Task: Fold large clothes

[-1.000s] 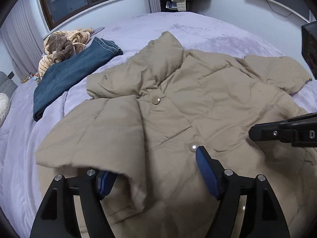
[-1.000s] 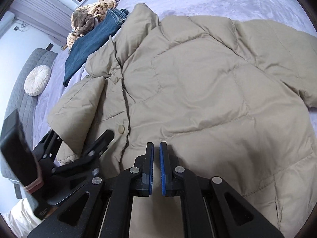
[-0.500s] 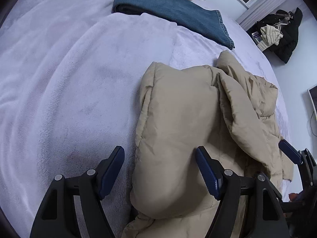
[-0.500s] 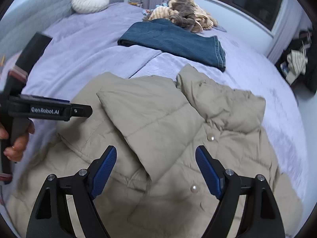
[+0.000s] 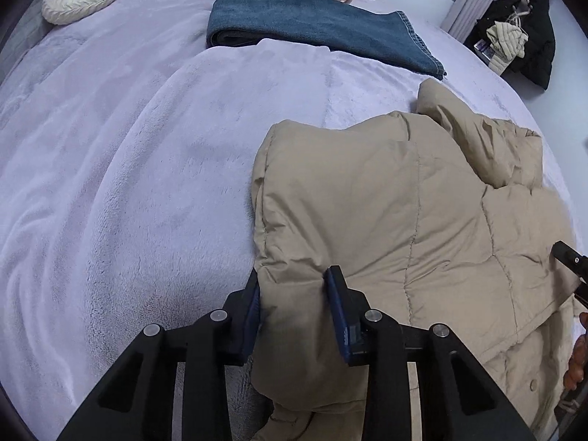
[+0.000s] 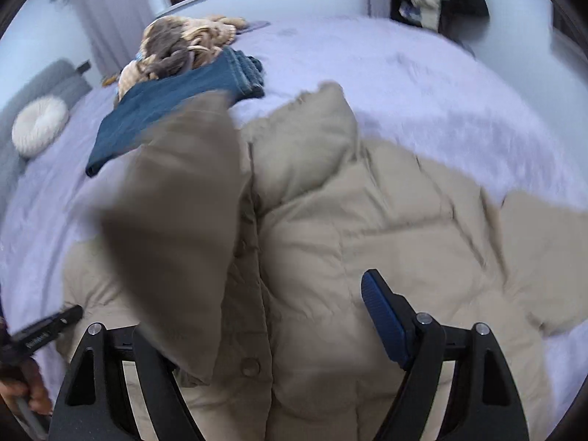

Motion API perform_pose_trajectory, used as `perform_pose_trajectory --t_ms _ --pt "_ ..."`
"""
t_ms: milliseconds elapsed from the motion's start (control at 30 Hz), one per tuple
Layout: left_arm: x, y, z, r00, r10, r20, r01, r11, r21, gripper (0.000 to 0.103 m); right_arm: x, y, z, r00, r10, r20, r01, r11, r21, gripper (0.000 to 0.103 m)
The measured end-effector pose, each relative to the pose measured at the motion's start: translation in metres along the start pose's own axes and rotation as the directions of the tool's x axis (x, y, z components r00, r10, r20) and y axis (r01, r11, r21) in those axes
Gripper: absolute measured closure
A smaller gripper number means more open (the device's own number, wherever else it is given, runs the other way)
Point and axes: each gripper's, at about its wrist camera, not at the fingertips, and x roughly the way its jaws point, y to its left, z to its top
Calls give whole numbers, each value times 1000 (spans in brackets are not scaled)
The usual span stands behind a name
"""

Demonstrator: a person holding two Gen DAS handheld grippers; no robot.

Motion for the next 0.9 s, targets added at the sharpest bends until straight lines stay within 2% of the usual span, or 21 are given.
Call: perform_pose_trajectory --t_ms 67,100,133,167,200,300,333,400,500,667,833,900 --pt "-3 -6 1 999 45 7 -45 998 31 67 12 -39 -8 994 92 -53 -80 975 205 51" --pt "-8 -9 4 998 61 20 -62 997 40 67 15 -59 -13 988 145 -62 -118 940 320 76" --pt "-17 -11 7 996 75 52 -78 996 50 67 16 -70 -16 983 174 -58 -141 916 375 90" --pt "-29 -14 10 992 77 99 -83 995 60 67 15 -78 -19 978 201 -53 -163 901 402 92" --pt "-40 -16 13 988 70 138 -80 994 69 67 12 -79 -19 977 205 -52 -169 905 391 94" --pt "-56 -26 28 983 0 182 -19 994 103 67 8 -68 -15 981 182 -67 -154 941 301 95" --pt "-52 -31 31 985 -6 172 -15 993 121 67 8 -66 -12 981 181 -72 -154 946 284 95" --pt "-32 -39 31 991 30 128 -49 988 148 67 12 -59 -9 977 196 -90 -167 951 259 95" --pt "-1 -39 20 993 100 69 -109 983 145 67 19 -54 -6 982 144 -125 -122 979 164 95" --pt "10 -49 5 987 139 85 -150 978 144 67 40 -40 4 989 48 -143 -56 997 -54 95" --pt "14 -52 6 983 163 81 -174 972 156 66 31 -41 -3 990 -13 -142 2 997 -81 97" --pt "8 -54 9 980 183 75 -193 968 158 66 23 -45 -6 988 -15 -156 0 995 -95 97"
